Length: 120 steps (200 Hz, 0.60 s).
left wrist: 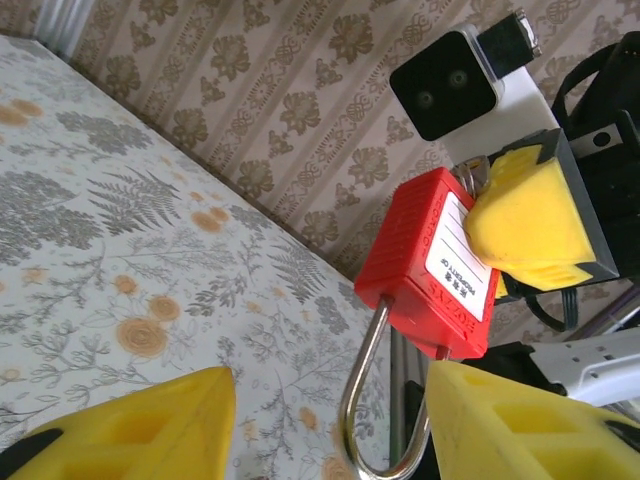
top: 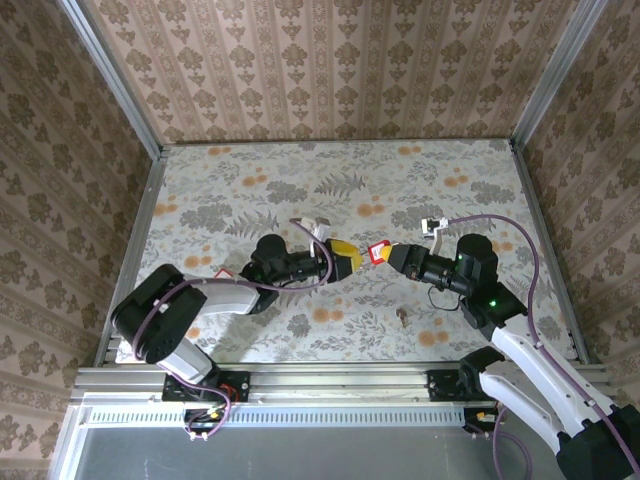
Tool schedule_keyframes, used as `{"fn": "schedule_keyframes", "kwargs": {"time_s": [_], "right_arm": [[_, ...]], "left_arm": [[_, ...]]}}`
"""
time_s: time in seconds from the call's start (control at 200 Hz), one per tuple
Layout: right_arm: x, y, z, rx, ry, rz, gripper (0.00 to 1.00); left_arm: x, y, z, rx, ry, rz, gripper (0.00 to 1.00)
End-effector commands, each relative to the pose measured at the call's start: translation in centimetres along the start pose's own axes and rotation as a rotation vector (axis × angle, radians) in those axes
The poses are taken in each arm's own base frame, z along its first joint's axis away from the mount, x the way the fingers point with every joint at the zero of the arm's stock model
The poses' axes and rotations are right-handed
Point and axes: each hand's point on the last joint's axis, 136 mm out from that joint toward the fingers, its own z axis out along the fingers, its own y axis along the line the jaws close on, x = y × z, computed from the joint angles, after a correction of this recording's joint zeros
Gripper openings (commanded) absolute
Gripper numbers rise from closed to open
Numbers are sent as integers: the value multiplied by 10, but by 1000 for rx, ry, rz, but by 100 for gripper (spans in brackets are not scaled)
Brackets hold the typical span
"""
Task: Unlock with the key
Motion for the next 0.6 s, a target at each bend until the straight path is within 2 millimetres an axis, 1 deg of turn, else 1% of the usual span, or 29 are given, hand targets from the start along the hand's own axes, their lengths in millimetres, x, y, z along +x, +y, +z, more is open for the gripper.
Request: {"fn": "schedule_keyframes", "kwargs": {"time_s": [0.0,0.115,0.19,0.275,0.35,0.52,0.595], "right_arm": [[-3,11,-1,-45,-9,-30,0],[-3,11,-1,-44,-9,-29,0],[-3,11,-2,-44,-10,-30,0],[-3,12,-5,-34,-12,-36,0],[-5,14,-7,-31,-20,-41,0],[-8,17,-7,-31,-24,-35,0],[-10,19,-6,-38,-30,-31,0]], "left_arm": [[-5,-19,11,92,4,25,47],[-4,-16,15,94,11,20,31],[-7,-14,14,89,10,20,17],[-10,-8,7,66,-1,19,10],[-10,-2,0,45,-3,15,7],[7,14,-9,-13,43,8,5],[11,20,-13,-26,41,4,5]]}}
